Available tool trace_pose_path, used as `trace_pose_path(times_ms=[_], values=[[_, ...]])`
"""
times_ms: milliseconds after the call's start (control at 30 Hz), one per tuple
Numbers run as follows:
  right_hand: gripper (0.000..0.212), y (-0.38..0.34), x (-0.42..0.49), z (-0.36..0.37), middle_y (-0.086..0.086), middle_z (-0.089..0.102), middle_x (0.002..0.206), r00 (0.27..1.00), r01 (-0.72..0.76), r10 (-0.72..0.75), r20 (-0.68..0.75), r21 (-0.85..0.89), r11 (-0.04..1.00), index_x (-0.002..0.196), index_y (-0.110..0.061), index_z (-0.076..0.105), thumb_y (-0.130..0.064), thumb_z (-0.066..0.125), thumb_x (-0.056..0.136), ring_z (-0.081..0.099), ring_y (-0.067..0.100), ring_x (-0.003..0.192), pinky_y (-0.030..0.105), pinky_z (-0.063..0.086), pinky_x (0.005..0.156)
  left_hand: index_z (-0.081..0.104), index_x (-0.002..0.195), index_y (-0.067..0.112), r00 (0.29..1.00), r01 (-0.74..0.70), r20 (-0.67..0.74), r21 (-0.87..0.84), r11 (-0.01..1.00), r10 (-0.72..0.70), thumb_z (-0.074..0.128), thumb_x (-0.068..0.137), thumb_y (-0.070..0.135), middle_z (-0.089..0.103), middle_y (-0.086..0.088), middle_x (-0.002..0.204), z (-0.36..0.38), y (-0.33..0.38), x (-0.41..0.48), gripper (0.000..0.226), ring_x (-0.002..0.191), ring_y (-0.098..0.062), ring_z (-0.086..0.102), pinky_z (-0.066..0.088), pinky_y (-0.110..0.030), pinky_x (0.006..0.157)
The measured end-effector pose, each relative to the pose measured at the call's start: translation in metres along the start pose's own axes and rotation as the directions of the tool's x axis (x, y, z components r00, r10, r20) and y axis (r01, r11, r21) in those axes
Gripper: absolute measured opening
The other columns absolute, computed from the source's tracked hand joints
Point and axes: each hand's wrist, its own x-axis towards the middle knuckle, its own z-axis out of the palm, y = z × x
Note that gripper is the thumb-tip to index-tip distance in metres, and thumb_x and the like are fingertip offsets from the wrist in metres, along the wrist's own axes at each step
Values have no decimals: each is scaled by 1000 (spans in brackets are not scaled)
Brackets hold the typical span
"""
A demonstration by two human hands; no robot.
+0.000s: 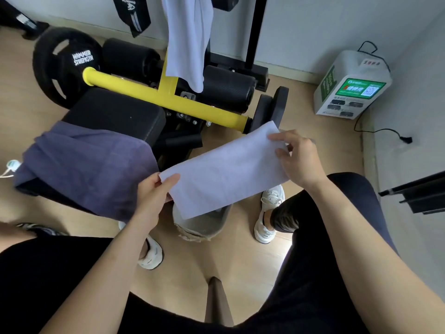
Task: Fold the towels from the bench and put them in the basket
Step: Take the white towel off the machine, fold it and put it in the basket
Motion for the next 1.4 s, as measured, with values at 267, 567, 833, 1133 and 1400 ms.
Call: trace_pose_path(times_ms=[267,567,833,1133,1400], values=[[41,-8,-13,24,-5,59,108,983,170,-168,70,-28,985,116,-15,72,8,59,85,58,14,91,13,40,75,67,111,16,999,-28,40,106,994,24,69,96,31,74,-4,108,-3,24,-13,22,100,-24,71,64,-45,78],[40,-37,-45,70,-17,53,119,930,257,-293,222,177,950,125,-17,67,0,63,89,58,6,100,14,47,82,65,107,7,976,79,205,-26,997,-72,65,98,19,70,-19,112,6,34,-27,15,102,-38,71,63,-37,66],[37,-50,-58,89,-18,56,118,911,264,-328,249,257,930,120,-20,70,-4,70,87,60,3,100,13,48,80,62,113,4,968,91,245,-125,988,-58,68,97,17,71,-21,114,18,35,-39,22,91,-28,76,62,-38,65],[43,-56,-61,97,-16,60,107,969,80,-136,205,259,962,111,-29,63,-28,86,75,58,2,94,10,45,72,66,117,4,949,109,313,-210,972,-39,61,100,16,76,-22,101,27,44,-49,22,89,-33,77,64,-45,81],[32,-57,-52,79,-10,64,101,977,10,-110,180,483,876,110,-25,55,-2,66,91,62,16,83,25,52,70,74,101,7,987,-80,132,-112,990,94,62,98,11,72,-9,81,13,36,-39,13,76,-20,66,52,-35,70]])
